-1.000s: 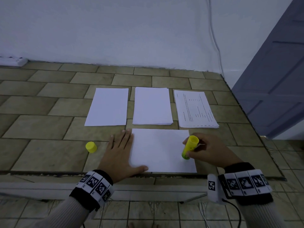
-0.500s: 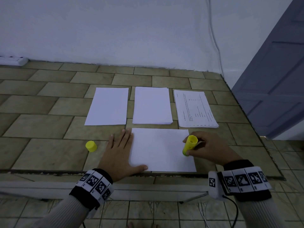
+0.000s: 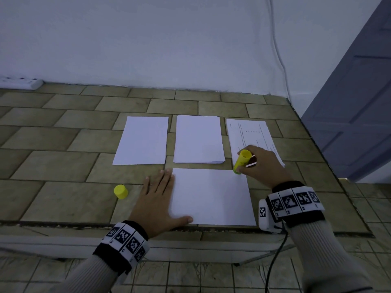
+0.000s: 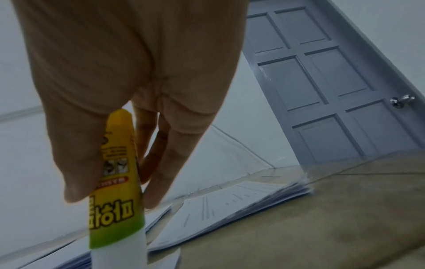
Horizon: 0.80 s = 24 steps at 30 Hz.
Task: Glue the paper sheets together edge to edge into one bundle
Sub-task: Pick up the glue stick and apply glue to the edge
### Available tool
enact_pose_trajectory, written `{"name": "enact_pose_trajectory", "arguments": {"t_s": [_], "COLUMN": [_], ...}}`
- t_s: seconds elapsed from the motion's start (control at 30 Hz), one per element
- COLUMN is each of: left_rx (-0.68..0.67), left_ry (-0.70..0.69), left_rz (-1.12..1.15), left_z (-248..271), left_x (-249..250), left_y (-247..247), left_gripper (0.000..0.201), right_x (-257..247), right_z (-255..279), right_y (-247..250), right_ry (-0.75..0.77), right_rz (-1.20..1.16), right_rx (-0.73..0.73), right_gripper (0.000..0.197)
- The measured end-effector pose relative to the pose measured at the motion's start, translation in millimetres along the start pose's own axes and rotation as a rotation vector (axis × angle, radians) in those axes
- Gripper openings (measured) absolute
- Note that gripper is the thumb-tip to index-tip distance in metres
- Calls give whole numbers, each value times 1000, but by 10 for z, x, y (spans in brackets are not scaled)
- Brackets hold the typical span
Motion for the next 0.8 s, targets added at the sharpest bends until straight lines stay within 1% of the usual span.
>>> {"name": "enact_pose_trajectory", "arguments": {"t_s": [0.07, 0.17, 0.2, 0.3, 0.33, 0.4, 0.47, 0.53, 0.63, 0.7, 0.8], "left_rx": [-12, -6, 2, 6, 10, -2, -2, 18, 35, 50, 63], "left_ry": [3, 4, 2, 3, 4, 7, 6, 1, -11, -18, -25], "left_rz": [-9, -6, -2, -8, -5, -13, -10, 1, -11, -21, -25], "left_z": [2, -4, -3, 0, 1, -2, -4, -5, 2, 0, -2], "left_x": [3, -1, -2, -7, -7, -2, -4, -3, -2, 1, 1], "left_y": [9, 8, 4, -8, -4, -3, -7, -4, -14, -22, -38], "left_gripper": [132, 133, 133, 132, 133, 134, 134, 132, 130, 128, 123], "right_x": [34, 119, 149, 241, 265, 297, 322, 357, 441, 519, 654], "right_z": [22, 91, 124, 218, 250, 302, 329, 349, 364, 377, 409], "right_y": [45, 152, 172, 116, 87, 78, 144, 260, 394, 429, 446], "right_ry": [-65, -170, -204, -268, -287, -313, -327, -352, -393, -434, -509], "right_rz": [66, 259, 324, 549, 575, 545, 445, 304, 165, 129, 127], "right_rx": [-1, -44, -85, -278, -325, -352, -294, -158, 50, 114, 160], "right_gripper": [38, 38, 37, 35, 34, 33, 31, 29, 35, 37, 40]}}
Point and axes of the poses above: each hand's wrist, its own z-axis away from the middle knuckle, its own y-axis out of the back of the hand, x = y × z, the point moved 6 cm from there along -z, towards the middle knuckle, and after that the axes turned 2 degrees about y, right-handed, at the moved point
